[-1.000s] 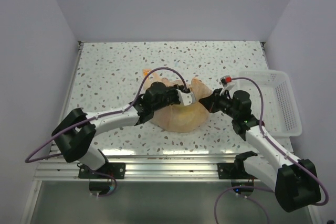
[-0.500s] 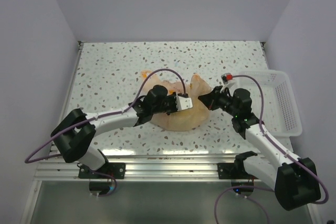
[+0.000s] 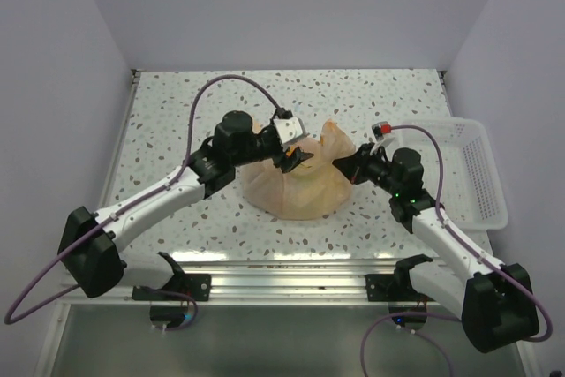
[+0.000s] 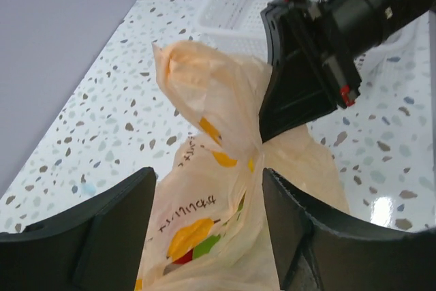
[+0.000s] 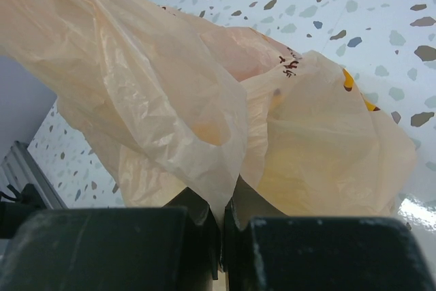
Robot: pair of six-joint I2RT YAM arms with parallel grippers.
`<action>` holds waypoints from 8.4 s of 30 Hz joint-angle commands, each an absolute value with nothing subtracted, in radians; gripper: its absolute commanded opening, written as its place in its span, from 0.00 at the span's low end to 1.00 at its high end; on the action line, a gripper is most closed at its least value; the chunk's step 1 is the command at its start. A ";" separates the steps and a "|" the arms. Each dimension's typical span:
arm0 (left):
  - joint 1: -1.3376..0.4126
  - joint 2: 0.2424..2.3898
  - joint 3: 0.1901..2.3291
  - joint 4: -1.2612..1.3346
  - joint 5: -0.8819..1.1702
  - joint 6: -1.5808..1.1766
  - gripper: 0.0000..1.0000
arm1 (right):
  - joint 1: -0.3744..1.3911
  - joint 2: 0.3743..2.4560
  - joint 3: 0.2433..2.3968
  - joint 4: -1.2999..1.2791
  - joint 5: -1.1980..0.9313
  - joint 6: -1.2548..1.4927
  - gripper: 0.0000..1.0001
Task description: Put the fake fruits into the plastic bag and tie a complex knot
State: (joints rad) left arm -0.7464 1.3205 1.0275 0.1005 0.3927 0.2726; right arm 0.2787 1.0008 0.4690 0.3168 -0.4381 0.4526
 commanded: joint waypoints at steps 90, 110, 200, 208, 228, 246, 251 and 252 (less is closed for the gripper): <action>-0.703 1.562 0.997 0.293 0.635 0.548 0.55 | 0.423 1.131 0.439 0.775 -0.387 0.387 0.00; -0.738 1.594 0.980 0.380 0.635 0.446 0.00 | 0.422 1.146 0.468 0.778 -0.383 0.497 0.40; -0.525 1.132 0.982 -0.278 0.110 -0.648 1.00 | 0.466 1.190 0.495 0.747 -0.379 0.244 0.00; -0.525 1.271 0.980 -0.285 0.115 -0.831 1.00 | 0.466 1.170 0.509 0.724 -0.469 0.186 0.00; -0.468 1.356 0.951 -0.182 0.150 -0.940 1.00 | 0.468 1.144 0.494 0.707 -0.571 0.098 0.00; -0.469 1.282 0.812 0.530 0.506 -0.473 0.00 | 0.463 1.180 0.598 0.494 -0.561 0.136 0.00; -0.472 1.250 0.744 0.520 0.788 -0.106 0.00 | 0.433 1.201 0.692 0.348 -0.595 0.149 0.00; -0.472 1.240 0.730 0.512 0.813 -0.057 0.00 | 0.425 1.213 0.710 0.321 -0.606 0.135 0.00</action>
State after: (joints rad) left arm -0.4717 1.2881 0.7689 0.4221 0.6086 -0.3618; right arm 0.4503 1.1946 0.6308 0.4221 -0.5755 0.1329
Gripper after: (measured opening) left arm 0.018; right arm 0.014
